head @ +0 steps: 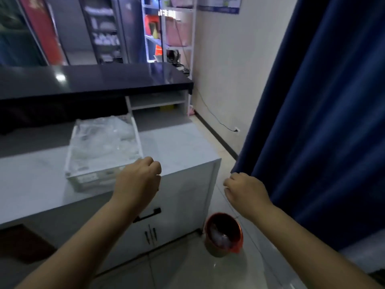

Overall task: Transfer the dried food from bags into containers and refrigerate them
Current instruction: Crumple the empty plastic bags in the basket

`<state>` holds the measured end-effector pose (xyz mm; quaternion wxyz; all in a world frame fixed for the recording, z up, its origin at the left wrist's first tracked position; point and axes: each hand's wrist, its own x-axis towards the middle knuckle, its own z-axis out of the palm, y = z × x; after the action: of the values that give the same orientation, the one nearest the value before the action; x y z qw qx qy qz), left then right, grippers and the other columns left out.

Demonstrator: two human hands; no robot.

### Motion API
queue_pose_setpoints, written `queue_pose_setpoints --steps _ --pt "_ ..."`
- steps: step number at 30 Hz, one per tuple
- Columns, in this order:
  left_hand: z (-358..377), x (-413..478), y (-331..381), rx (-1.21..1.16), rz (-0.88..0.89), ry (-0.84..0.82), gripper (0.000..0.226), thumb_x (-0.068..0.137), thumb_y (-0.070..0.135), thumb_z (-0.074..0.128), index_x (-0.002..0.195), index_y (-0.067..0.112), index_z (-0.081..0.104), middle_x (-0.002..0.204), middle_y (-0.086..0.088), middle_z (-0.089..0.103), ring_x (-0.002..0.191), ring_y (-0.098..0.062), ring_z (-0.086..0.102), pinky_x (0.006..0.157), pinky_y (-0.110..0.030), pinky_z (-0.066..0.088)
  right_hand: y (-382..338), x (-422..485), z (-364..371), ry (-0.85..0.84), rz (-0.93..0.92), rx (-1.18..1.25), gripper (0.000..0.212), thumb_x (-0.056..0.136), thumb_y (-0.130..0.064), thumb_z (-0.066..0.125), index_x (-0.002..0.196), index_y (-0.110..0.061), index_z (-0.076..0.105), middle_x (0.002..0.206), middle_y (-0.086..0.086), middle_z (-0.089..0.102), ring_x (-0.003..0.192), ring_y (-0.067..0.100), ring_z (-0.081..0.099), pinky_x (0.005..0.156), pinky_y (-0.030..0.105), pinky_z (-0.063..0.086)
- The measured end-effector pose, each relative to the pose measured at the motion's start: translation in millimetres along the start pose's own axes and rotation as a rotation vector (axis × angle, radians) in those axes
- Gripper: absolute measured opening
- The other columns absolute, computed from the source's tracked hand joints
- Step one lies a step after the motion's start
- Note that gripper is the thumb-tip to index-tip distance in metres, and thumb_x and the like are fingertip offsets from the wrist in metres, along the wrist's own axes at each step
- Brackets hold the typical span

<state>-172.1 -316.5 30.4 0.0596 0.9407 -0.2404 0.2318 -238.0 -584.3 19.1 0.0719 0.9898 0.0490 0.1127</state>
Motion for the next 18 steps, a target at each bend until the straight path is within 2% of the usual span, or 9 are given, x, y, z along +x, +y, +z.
queue_pose_setpoints --steps 3,6,9,12,16,18 --pt "-6 -12 -66 0.03 -0.081 -0.029 0.013 0.065 0.007 0.072 0.067 0.011 0.059 0.065 -0.005 0.057 0.053 -0.027 0.053 0.039 -0.031 0.042 -56 51 -1 0.016 -0.088 0.032 0.027 0.062 -0.013 0.077 0.051 -0.014 0.052 0.054 0.002 0.052 0.045 0.022 0.051 0.037 0.025 0.028" --pt "-12 -20 -128 0.044 -0.139 -0.021 0.018 0.061 0.005 0.076 0.066 0.01 0.06 0.063 -0.004 0.057 0.051 -0.026 0.053 0.037 -0.027 0.035 -111 98 1 0.045 -0.157 0.029 0.028 0.059 -0.013 0.078 0.049 -0.016 0.052 0.05 -0.001 0.049 0.042 0.018 0.047 0.04 0.022 0.021" --pt "-9 -25 -188 0.041 -0.192 -0.018 0.018 0.062 0.005 0.077 0.069 0.012 0.061 0.064 -0.002 0.058 0.05 -0.024 0.053 0.038 -0.026 0.035 -160 141 5 0.069 -0.184 0.042 0.024 0.061 -0.014 0.076 0.051 -0.017 0.055 0.05 -0.003 0.048 0.042 0.017 0.045 0.038 0.02 0.022" --pt "-4 -27 -234 0.06 -0.24 -0.047 0.021 0.059 0.008 0.08 0.067 0.014 0.062 0.062 0.001 0.057 0.049 -0.022 0.053 0.039 -0.022 0.029 -198 178 6 0.074 -0.193 0.047 0.025 0.057 -0.014 0.079 0.049 -0.018 0.055 0.048 -0.004 0.047 0.04 0.017 0.045 0.037 0.02 0.021" --pt "4 -24 -275 0.058 -0.268 -0.057 0.02 0.058 0.01 0.08 0.067 0.016 0.063 0.062 0.002 0.058 0.048 -0.021 0.054 0.039 -0.021 0.029 -230 217 11 0.015 -0.227 0.102 0.002 0.076 -0.015 0.066 0.074 -0.015 0.067 0.068 0.001 0.061 0.061 0.023 0.057 0.046 0.028 0.038" --pt "14 -21 -289 0.049 -0.277 -0.063 0.019 0.059 0.01 0.079 0.068 0.016 0.064 0.062 0.001 0.058 0.049 -0.021 0.054 0.039 -0.022 0.03 -238 236 17 -0.015 -0.242 0.138 0.016 0.085 -0.014 0.055 0.095 -0.015 0.068 0.087 0.004 0.065 0.08 0.027 0.059 0.061 0.033 0.047"
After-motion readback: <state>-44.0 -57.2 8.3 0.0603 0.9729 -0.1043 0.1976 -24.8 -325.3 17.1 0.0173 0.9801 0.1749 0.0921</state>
